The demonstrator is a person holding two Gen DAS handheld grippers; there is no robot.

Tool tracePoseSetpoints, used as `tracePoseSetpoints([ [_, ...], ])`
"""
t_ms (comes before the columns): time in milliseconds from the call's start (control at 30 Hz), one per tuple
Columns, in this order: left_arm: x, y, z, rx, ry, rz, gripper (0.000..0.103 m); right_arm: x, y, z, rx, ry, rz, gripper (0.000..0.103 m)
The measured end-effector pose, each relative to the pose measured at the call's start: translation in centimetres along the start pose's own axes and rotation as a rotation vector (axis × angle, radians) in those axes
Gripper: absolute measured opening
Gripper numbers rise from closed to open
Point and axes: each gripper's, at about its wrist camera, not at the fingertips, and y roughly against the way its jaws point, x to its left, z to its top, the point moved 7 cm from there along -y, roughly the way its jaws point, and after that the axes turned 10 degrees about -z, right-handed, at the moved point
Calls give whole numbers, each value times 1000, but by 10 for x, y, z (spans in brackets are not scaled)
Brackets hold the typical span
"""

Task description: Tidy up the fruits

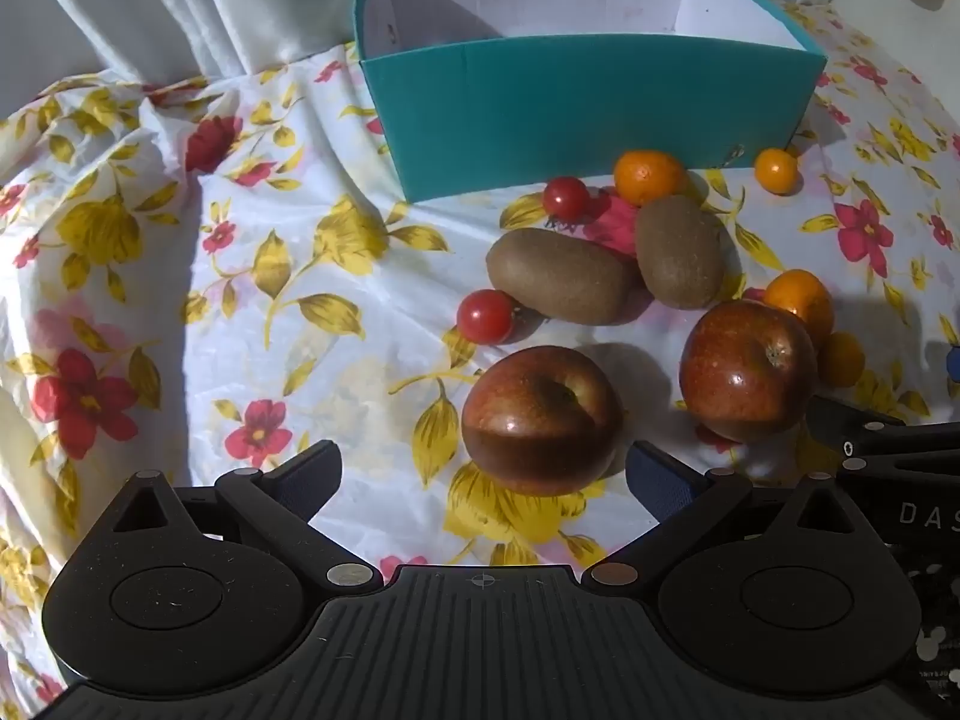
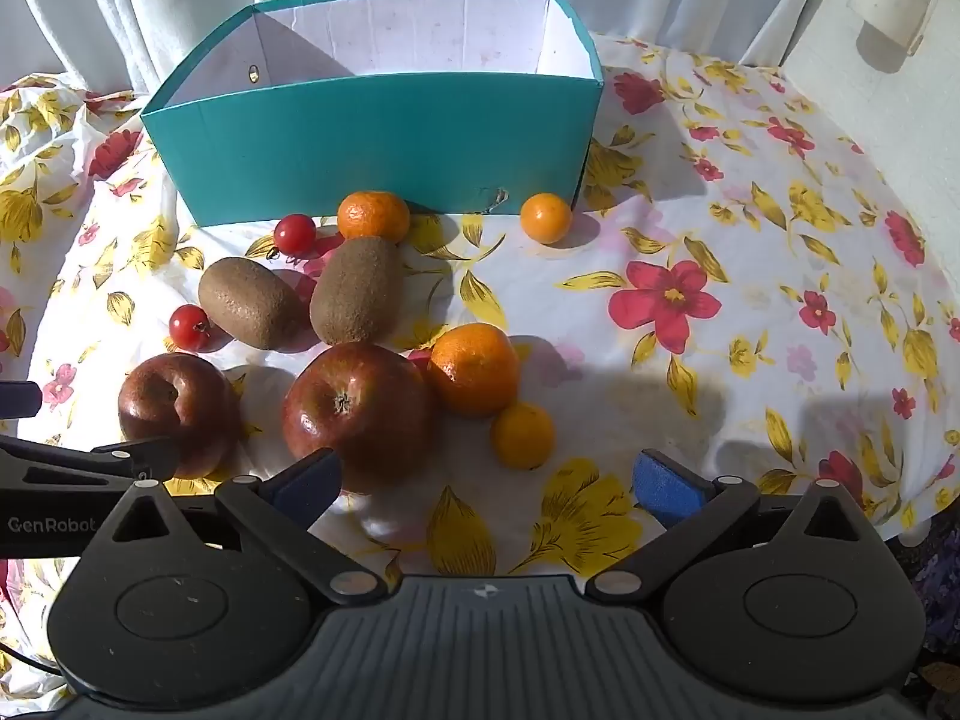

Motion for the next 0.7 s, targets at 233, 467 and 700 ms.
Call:
tracePoseSetpoints([
  [233,0,0,0,0,-1,1,103,-1,-1,1,1,2,-9,103],
  [467,0,0,0,2,-2,4,103,-1,0,0,3,1,-3,103],
  [700,-2,-3,-1,1,-1,6,103,-1,-2,-1,3,0,-3,103],
])
